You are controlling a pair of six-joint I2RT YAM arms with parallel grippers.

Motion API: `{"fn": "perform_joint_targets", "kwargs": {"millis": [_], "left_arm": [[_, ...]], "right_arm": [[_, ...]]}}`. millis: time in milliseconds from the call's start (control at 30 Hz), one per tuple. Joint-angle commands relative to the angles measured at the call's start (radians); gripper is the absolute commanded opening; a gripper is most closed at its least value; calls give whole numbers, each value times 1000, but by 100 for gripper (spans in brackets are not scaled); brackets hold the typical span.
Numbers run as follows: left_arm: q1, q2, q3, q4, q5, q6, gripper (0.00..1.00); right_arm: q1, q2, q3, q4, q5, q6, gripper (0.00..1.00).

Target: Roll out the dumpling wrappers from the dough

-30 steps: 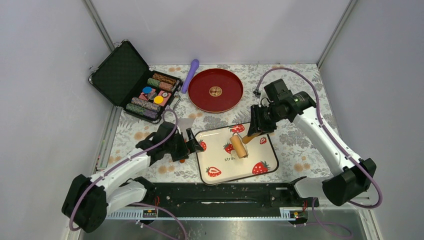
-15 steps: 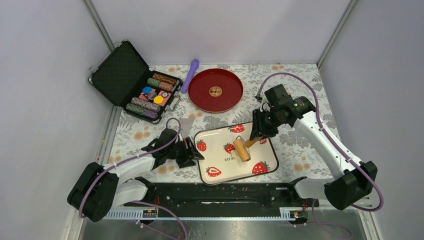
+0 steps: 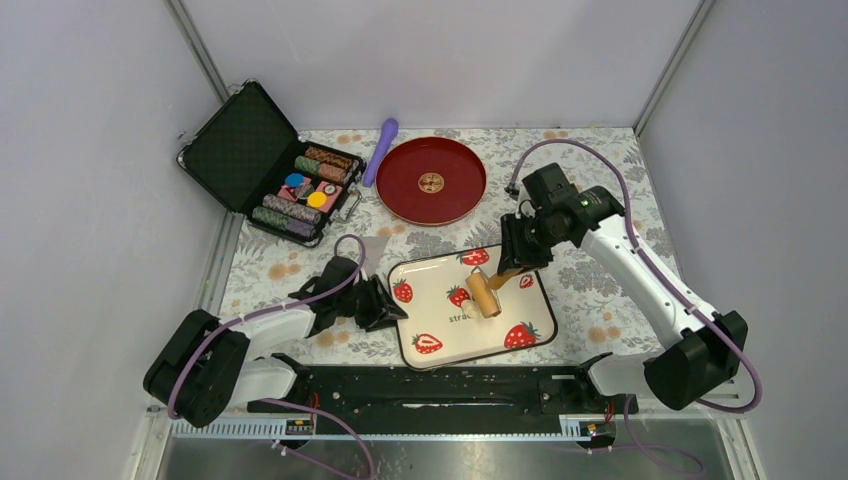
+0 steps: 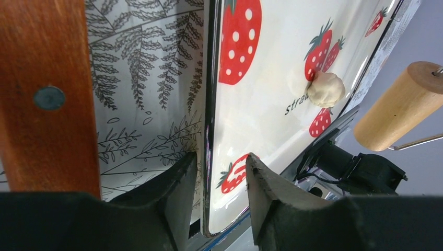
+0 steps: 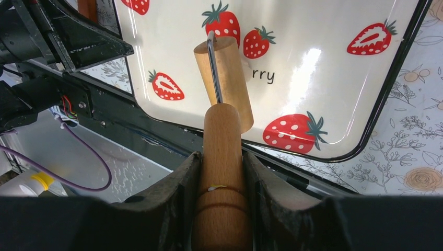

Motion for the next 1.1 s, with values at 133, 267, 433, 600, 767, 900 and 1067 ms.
{"fn": "perform_joint_targets", "kwargs": {"millis": [133, 267, 433, 600, 767, 900, 1067], "left_arm": [[5, 45, -21, -39, -110, 21, 35], [5, 40, -38, -39, -126, 13, 30], [6, 21, -63, -39, -138, 2, 27], [5, 9, -78, -39, -144, -4, 25], [5, 4, -75, -39, -148, -2, 25], [5, 4, -73, -67, -152, 1, 25], [6, 7, -72, -67, -151, -1, 25]], "right_arm": [[66, 25, 56, 4, 41, -17, 0], [107, 25, 48, 5, 112, -19, 0], [130, 35, 48, 6, 116, 0, 0], [135, 39, 32, 23, 106, 26, 0], [142, 70, 28, 30, 110, 40, 0], [146, 93, 34, 30, 124, 47, 0], [157, 115, 37, 28, 137, 68, 0]]}}
